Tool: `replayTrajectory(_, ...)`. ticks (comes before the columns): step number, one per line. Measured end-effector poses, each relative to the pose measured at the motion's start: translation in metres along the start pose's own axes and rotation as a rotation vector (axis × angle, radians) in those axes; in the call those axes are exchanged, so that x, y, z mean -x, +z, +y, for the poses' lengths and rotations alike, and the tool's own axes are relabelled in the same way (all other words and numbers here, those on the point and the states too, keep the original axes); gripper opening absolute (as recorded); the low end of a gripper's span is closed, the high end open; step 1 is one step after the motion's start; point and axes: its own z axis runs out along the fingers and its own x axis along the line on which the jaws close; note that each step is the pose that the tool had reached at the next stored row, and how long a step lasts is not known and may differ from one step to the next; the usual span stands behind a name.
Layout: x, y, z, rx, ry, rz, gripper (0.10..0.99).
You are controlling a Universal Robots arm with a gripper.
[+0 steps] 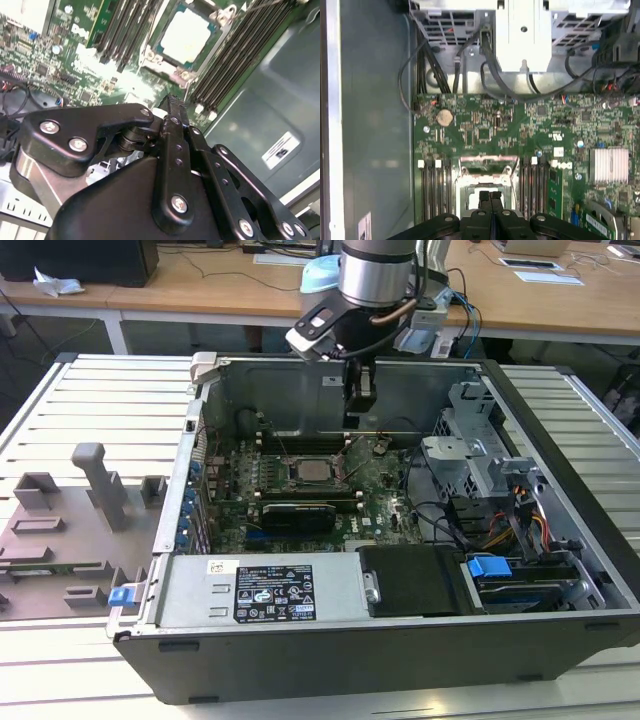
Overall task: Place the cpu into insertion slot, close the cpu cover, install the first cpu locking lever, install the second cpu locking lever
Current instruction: 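Close the cpu cover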
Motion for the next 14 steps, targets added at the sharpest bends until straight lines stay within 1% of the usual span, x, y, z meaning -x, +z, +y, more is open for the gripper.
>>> replayTrajectory(1,-0.0001,0.0000,0.0024,0.000,0.000,0.0001,0.106)
replayTrajectory(2,-0.0002,0.0001,0.0066,0.000,0.000,0.0002,0.106)
replayTrajectory(3,-0.0003,0.0000,0.0142,-0.001,0.000,0.0002,0.106)
replayTrajectory(5,-0.0004,-0.0001,0.0242,-0.001,0.000,0.0000,0.106)
replayTrajectory(7,-0.0006,-0.0001,0.0299,-0.002,0.000,0.0001,0.106)
replayTrajectory(12,-0.0011,-0.0003,0.0529,-0.003,0.000,0.0000,0.106)
replayTrajectory(14,-0.0015,-0.0004,0.0663,-0.005,0.000,-0.0002,0.106)
